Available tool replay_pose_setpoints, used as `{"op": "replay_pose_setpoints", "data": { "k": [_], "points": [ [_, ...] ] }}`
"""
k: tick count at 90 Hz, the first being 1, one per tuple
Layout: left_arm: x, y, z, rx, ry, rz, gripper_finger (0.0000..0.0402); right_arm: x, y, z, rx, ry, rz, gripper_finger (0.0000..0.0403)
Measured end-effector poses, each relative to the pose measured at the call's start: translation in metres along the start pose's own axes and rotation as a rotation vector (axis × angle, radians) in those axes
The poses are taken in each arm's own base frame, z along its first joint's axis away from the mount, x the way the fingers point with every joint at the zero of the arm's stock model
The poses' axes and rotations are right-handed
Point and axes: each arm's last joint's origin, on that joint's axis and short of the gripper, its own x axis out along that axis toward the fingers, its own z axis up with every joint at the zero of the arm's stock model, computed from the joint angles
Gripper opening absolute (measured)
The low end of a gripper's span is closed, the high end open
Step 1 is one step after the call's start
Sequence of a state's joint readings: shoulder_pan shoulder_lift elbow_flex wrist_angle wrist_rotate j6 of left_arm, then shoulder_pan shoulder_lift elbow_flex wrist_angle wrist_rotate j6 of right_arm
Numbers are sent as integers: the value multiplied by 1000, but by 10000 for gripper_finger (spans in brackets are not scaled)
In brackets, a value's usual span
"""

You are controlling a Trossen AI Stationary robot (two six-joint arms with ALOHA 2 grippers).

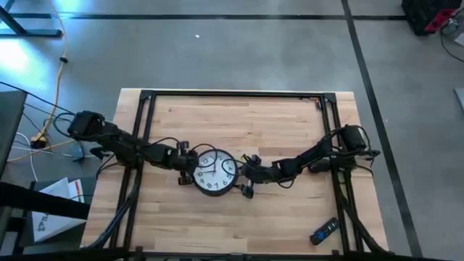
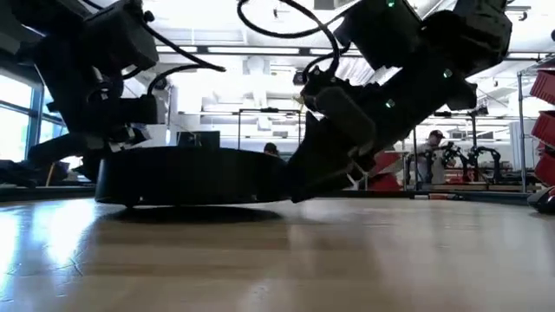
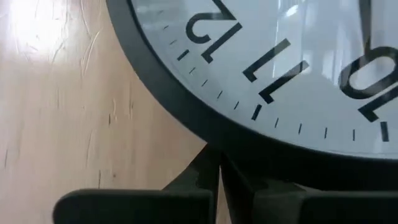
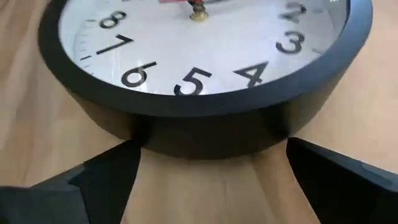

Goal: Insert battery
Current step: Insert the yellow battery into the white-black wall clock

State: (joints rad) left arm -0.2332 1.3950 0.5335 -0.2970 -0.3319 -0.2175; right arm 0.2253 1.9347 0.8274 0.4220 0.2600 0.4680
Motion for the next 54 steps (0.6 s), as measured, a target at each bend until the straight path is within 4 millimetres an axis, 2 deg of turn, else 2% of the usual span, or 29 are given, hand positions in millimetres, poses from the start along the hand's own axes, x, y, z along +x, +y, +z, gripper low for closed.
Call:
{"op": "replay_pose_setpoints", "data": {
  "k": [17, 54],
  "points": [
    [-1, 1, 2, -8, -21, 23, 0, -1, -1, -2, 24, -7, 18, 376],
    [-1, 2, -4, -18, 30, 33, 0, -8, 6, 12, -34, -113, 53, 375]
  ]
}}
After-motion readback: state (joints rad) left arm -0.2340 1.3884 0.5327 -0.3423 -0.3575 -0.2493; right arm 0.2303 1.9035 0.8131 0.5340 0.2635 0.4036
